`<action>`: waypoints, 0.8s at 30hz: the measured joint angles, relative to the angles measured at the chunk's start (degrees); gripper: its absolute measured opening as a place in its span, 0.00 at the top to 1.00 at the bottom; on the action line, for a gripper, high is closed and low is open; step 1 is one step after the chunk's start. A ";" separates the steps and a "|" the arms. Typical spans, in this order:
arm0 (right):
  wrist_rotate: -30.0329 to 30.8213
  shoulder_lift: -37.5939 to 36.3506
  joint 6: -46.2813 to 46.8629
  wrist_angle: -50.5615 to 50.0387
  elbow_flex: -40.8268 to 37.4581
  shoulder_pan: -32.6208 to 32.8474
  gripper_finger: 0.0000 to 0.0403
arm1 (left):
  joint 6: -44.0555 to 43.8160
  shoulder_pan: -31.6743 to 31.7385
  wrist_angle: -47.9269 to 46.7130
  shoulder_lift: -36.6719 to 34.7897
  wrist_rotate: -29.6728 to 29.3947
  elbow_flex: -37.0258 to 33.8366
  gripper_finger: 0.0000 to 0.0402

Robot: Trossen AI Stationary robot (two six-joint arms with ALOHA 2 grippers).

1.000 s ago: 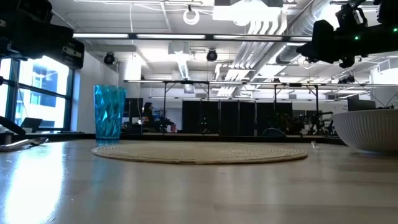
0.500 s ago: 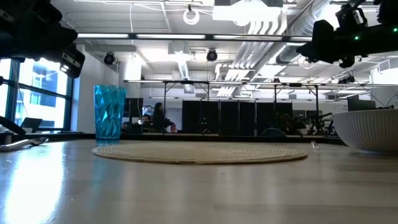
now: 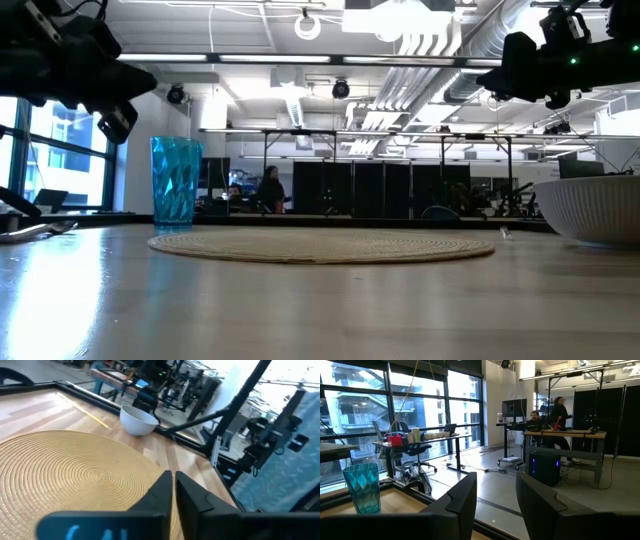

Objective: Pick & Place Utensil
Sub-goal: Put the blue cup on the brown tablemat

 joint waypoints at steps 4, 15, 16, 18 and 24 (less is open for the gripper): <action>-0.01 0.00 0.00 0.00 0.02 0.00 0.68 | 0.16 0.00 1.26 6.08 -2.67 1.69 0.74; -0.02 -0.02 0.00 0.00 0.01 0.01 0.68 | -2.29 0.02 -4.25 17.55 -12.97 9.10 0.18; -0.02 0.00 0.00 0.00 0.00 0.00 0.68 | -3.97 0.02 -6.16 17.87 -13.51 9.94 0.15; -0.01 0.00 0.00 0.01 0.01 0.01 0.68 | -7.23 0.02 -10.79 18.51 -14.93 11.89 0.10; 0.00 -0.01 0.00 0.00 0.01 0.00 0.68 | -16.52 0.04 -26.56 20.46 -14.23 20.81 0.06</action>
